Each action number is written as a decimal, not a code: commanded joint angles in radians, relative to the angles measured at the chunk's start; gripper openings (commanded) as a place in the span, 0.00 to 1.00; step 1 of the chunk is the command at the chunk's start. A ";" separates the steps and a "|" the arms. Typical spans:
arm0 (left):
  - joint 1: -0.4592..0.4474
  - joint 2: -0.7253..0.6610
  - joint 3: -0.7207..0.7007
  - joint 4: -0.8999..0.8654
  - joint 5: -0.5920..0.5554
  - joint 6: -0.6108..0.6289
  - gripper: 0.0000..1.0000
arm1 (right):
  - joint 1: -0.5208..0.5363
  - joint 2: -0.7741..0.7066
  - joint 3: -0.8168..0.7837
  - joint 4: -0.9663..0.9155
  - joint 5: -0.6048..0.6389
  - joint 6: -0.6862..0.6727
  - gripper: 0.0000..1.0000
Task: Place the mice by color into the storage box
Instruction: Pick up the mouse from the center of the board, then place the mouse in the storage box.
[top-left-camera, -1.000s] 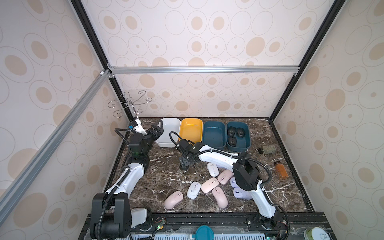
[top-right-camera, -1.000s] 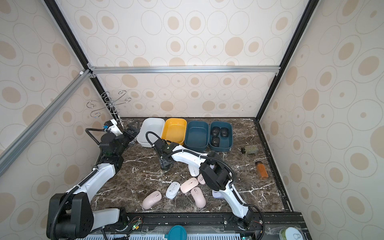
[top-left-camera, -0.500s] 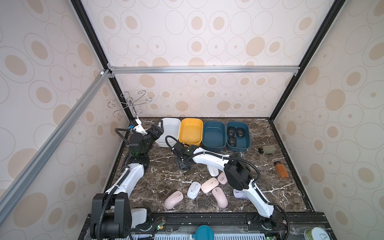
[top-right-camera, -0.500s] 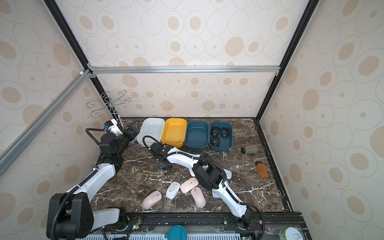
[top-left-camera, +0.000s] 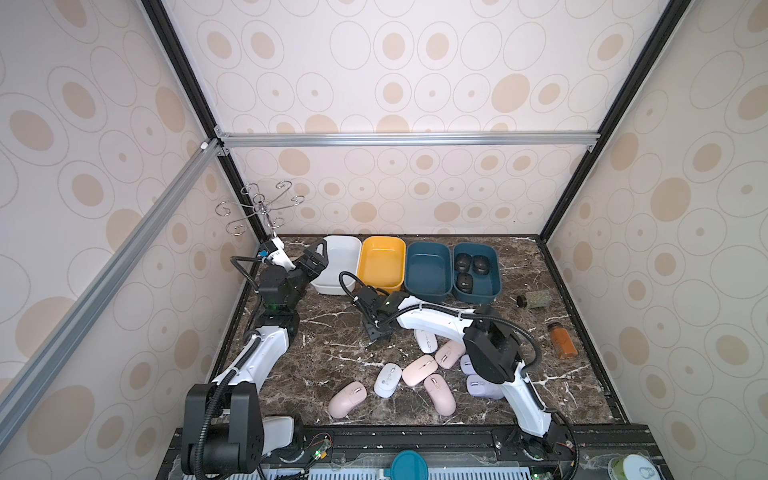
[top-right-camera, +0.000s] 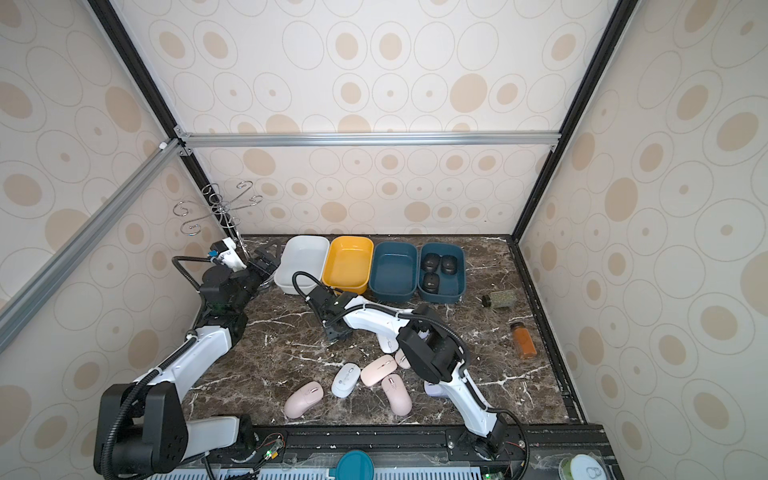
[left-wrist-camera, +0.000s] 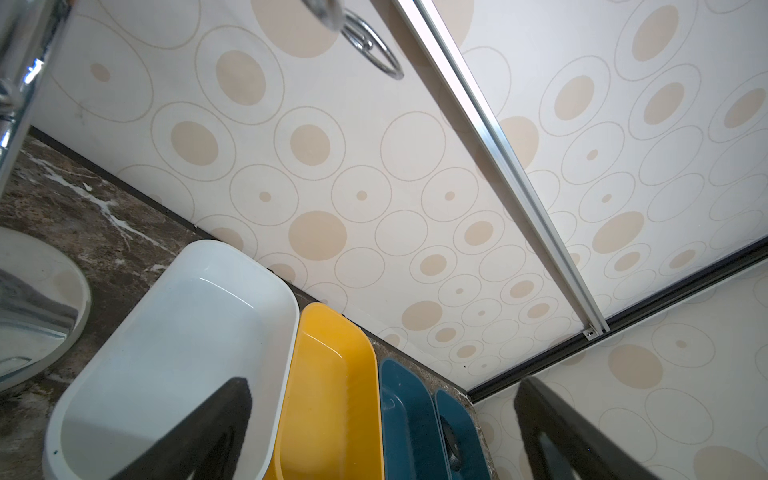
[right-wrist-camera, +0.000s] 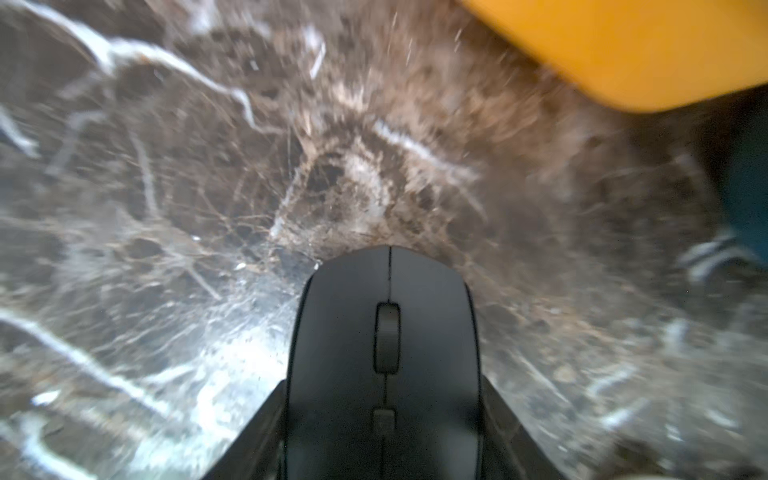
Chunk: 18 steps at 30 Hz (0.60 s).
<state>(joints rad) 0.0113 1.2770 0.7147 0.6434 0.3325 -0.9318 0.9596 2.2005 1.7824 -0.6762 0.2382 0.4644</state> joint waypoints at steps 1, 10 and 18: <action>0.004 0.015 0.006 0.047 0.034 -0.027 1.00 | -0.045 -0.149 -0.025 0.012 0.089 -0.061 0.53; -0.078 0.060 0.014 0.065 0.074 -0.032 1.00 | -0.315 -0.323 -0.203 0.086 0.214 -0.189 0.53; -0.197 0.112 0.034 0.068 0.114 -0.012 1.00 | -0.588 -0.261 -0.258 0.168 0.191 -0.234 0.52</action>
<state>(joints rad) -0.1524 1.3743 0.7151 0.6811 0.4110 -0.9504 0.4091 1.9129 1.5288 -0.5507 0.4141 0.2737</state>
